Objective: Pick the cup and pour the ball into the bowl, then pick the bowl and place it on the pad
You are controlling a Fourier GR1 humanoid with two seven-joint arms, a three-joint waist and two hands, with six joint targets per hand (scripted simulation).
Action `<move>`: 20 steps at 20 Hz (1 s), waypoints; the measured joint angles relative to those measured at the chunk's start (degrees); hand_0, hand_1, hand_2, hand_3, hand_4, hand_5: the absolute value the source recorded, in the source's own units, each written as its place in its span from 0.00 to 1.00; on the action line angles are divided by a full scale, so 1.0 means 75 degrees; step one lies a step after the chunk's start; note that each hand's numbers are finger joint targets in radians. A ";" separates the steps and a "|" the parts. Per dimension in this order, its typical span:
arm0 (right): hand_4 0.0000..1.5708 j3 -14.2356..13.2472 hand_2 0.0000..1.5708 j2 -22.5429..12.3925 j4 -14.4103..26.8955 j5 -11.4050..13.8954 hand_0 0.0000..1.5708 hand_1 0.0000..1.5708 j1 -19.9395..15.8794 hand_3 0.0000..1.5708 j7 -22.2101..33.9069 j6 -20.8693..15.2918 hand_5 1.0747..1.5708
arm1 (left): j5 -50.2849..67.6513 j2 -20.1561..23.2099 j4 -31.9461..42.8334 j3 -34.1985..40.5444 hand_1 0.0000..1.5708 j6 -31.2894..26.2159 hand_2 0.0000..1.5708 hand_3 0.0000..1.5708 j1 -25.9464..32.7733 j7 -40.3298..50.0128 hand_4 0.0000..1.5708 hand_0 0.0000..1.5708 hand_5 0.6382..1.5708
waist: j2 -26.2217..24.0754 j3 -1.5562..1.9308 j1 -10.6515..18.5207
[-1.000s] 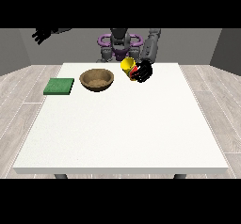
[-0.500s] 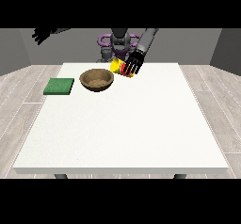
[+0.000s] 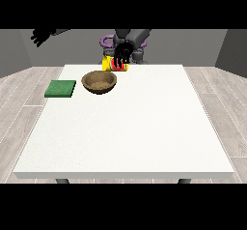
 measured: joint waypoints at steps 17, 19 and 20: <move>0.45 0.0177 0.00 0.0109 0.0858 0.0426 0.00 0.00 -0.0322 0.11 -0.0539 -0.0098 0.96 | -0.1604 -0.0111 -0.1655 -0.2123 0.00 -0.3370 0.73 0.95 -0.0245 0.1535 0.66 0.00 1.00 | -0.0167 -0.0010 0.0076; 0.45 0.0145 0.00 0.0086 0.0820 0.0363 0.00 0.00 -0.0172 0.11 -0.0496 -0.0030 0.96 | -0.1464 0.0099 -0.1842 -0.1783 0.48 -0.3077 1.00 0.98 -0.0187 0.1490 0.70 0.48 0.98 | -0.0274 -0.0014 0.0097; 0.45 0.0100 0.00 0.0055 0.0812 0.0335 0.00 0.00 -0.0131 0.03 -0.0453 -0.0053 0.95 | -0.1298 0.0231 -0.1985 -0.1567 0.51 -0.2855 1.00 1.00 -0.0115 0.1390 0.74 0.51 0.99 | -0.0338 -0.0017 0.0178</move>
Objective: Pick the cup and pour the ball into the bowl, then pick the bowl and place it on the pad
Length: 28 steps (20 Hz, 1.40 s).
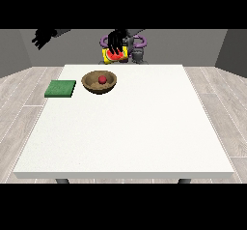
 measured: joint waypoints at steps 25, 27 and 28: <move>0.46 0.0160 0.00 0.1589 0.0375 0.0648 0.00 0.00 0.0360 0.00 -0.1018 -0.1870 0.99 | 0.9898 0.2399 -0.3064 0.7728 0.00 -0.2246 0.00 0.00 0.1059 -0.3320 0.66 0.00 0.99 | 0.0967 -0.0009 0.2247; 0.44 0.0169 0.00 0.1654 0.0702 0.0682 0.00 0.00 0.0291 0.00 -0.1291 -0.1850 0.99 | 1.0163 0.2607 -0.3148 0.7889 0.00 -0.2527 0.00 0.00 0.1172 -0.3305 0.63 0.00 0.99 | 0.1100 -0.0002 0.2237; 0.41 0.0212 0.00 0.1736 0.0836 0.0721 0.00 0.00 0.0213 0.00 -0.1469 -0.1868 0.98 | 1.0264 0.2730 -0.3161 0.7976 0.00 -0.2615 0.00 0.00 0.1177 -0.3313 0.62 0.00 0.98 | 0.1204 -0.0001 0.2179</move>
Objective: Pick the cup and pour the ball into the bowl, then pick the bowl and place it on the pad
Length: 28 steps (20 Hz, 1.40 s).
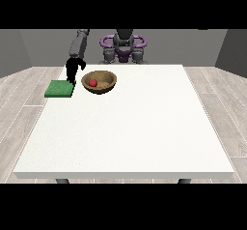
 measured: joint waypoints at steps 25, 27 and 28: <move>0.30 0.0168 0.00 0.0229 0.2226 0.0273 0.00 0.00 -0.1301 0.00 -0.2045 -0.0231 0.95 | 0.1474 0.1398 -0.0960 0.0806 0.00 -0.0936 0.00 0.00 0.0720 0.0324 0.65 0.00 0.97 | 0.0794 -0.0109 -0.0103; 0.32 0.0175 0.00 0.0274 0.2293 0.0271 0.00 0.00 -0.1444 0.00 -0.2168 -0.0291 0.97 | 0.1552 0.1491 -0.0970 0.0881 0.00 -0.0956 0.00 0.00 0.0737 0.0305 0.65 0.00 0.97 | 0.0852 -0.0110 -0.0109; 0.39 0.0146 0.00 0.0272 0.2333 0.0260 0.00 0.00 -0.1447 0.00 -0.2246 -0.0337 0.99 | 0.1618 0.1526 -0.0967 0.0927 0.00 -0.1008 0.00 0.00 0.0792 0.0286 0.65 0.00 0.97 | 0.0877 -0.0114 -0.0099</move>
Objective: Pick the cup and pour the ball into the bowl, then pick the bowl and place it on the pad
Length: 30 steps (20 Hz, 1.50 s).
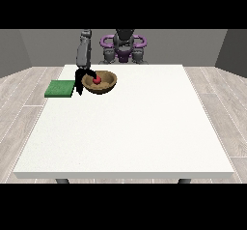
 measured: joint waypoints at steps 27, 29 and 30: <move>0.69 0.0703 1.00 -0.2137 -0.1386 0.0404 1.00 1.00 0.0595 0.43 0.3304 -0.1612 0.99 | 0.0304 0.0516 0.0650 0.0514 0.00 -0.0362 0.00 0.00 0.0359 -0.0199 0.77 0.00 0.97 | -0.0189 0.0152 -0.0054; 0.69 0.0670 1.00 -0.2845 -0.1423 0.0496 1.00 1.00 0.0592 0.43 0.3855 -0.1372 0.99 | 0.0275 0.0579 0.0809 0.0595 0.00 -0.0426 0.00 0.00 0.0537 -0.0319 0.76 0.00 0.97 | -0.0319 0.0127 -0.0260; 0.68 0.0599 1.00 -0.3162 -0.1471 0.0451 1.00 1.00 0.0539 0.43 0.4080 -0.1193 0.99 | 0.0269 0.0655 0.0942 0.0672 0.00 -0.0473 0.00 0.00 0.0619 -0.0403 0.77 0.00 0.97 | -0.0322 0.0121 -0.0400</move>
